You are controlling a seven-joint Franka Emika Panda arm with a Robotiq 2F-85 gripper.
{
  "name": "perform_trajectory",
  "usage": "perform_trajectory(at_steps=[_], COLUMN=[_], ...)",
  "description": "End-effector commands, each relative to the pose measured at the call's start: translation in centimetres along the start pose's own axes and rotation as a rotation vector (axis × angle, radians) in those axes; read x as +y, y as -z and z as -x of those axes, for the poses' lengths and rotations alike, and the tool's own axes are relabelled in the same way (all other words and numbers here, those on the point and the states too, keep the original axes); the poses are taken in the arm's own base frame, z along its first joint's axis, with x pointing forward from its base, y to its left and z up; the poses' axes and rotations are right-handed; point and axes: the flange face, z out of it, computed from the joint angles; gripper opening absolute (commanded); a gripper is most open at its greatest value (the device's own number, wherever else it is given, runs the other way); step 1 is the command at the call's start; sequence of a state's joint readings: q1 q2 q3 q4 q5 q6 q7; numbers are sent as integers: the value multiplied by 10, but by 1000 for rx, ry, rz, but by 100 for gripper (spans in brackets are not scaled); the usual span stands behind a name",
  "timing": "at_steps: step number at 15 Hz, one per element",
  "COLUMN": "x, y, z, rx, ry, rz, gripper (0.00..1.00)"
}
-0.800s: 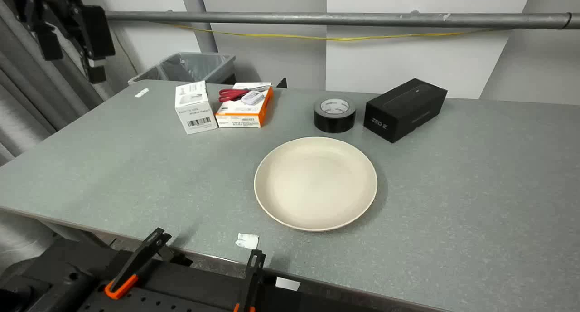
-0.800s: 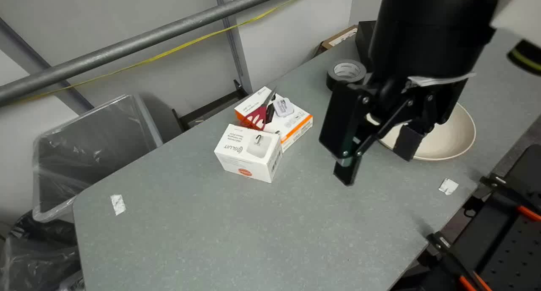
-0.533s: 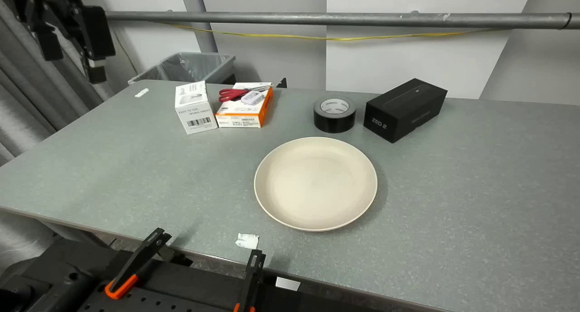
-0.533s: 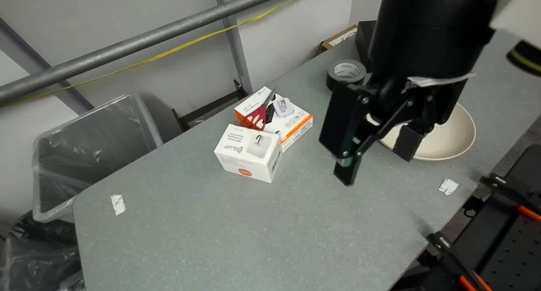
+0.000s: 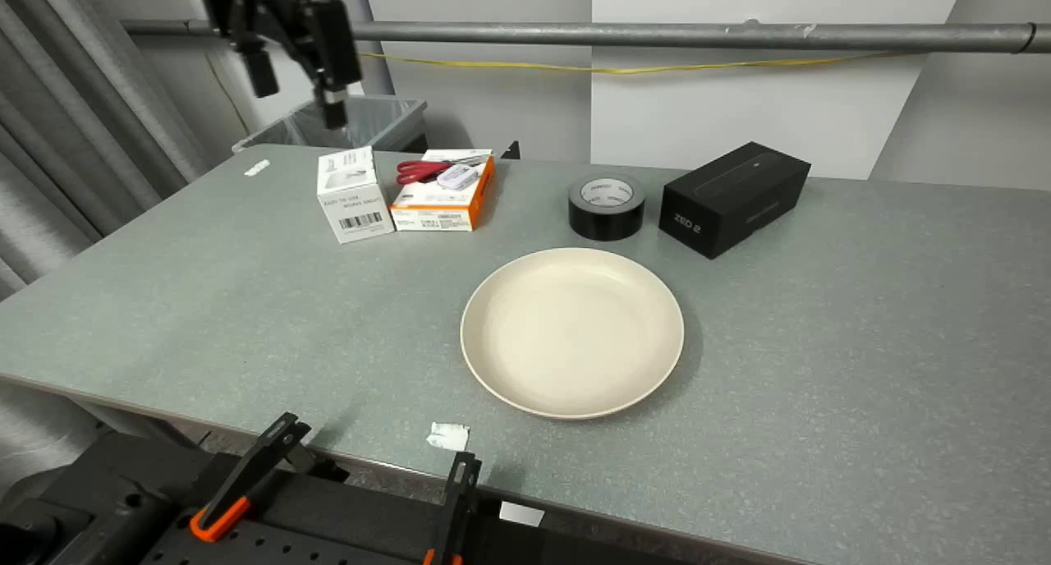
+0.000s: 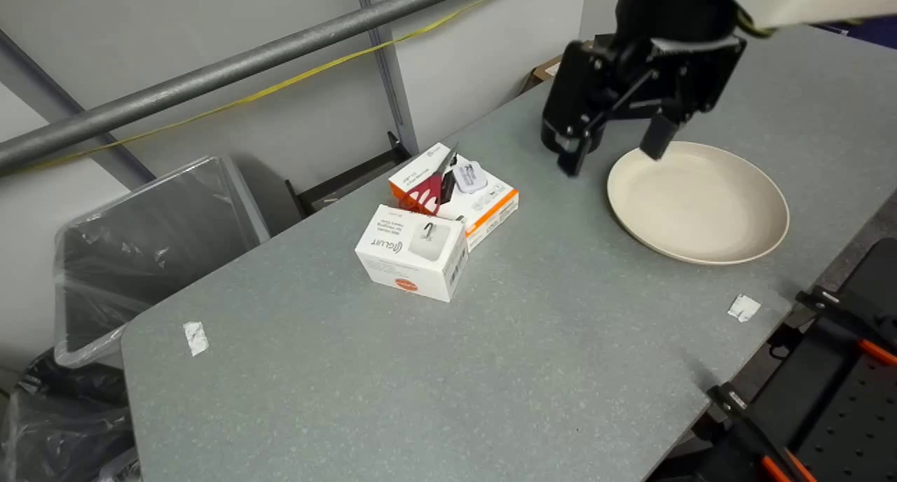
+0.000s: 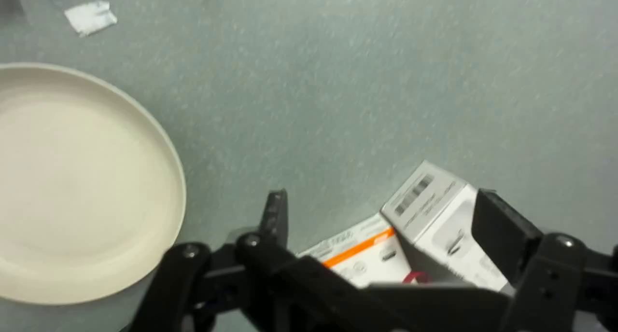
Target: Put the masking tape on the plate
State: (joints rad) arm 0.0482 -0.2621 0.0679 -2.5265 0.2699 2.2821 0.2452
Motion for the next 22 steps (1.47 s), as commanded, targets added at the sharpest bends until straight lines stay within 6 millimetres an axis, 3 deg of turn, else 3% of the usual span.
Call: perform_trajectory(at_steps=[1,3,4,6,11,14,22], x=[40,54,51,60,55,62,112], y=[1,-2,3,-3,-12,-42,-113], z=[-72,-95,-67,-86,-94,-127,-247], rx=[87,73,80,74,105,175,266], ry=[-100,-163,-132,-159,-144,-74,28], rz=[4,-25,-13,-12,23,120,239], gripper=[100,100,100,100,100,100,100])
